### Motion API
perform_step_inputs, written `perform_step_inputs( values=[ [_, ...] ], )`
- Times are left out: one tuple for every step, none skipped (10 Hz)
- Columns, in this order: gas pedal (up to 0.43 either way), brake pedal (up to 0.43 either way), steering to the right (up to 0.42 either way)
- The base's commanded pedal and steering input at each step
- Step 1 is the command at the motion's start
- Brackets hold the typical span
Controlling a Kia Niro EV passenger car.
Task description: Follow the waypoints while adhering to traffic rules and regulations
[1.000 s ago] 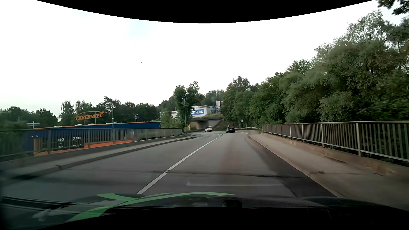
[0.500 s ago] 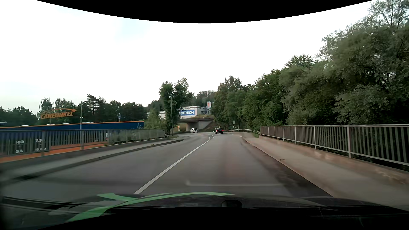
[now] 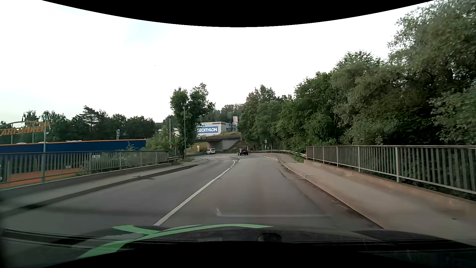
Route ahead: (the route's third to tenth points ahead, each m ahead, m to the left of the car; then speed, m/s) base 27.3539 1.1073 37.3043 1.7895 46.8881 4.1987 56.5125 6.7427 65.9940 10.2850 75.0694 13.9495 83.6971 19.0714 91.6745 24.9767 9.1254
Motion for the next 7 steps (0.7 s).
perform_step_inputs(
  values=[
    [0.138,0.0,0.019],
    [0.138,0.0,0.015],
    [0.13,0.0,0.015],
    [0.13,0.0,0.014],
    [0.13,0.0,0.014],
    [0.13,0.0,0.011],
    [0.13,0.0,0.009]
  ],
)
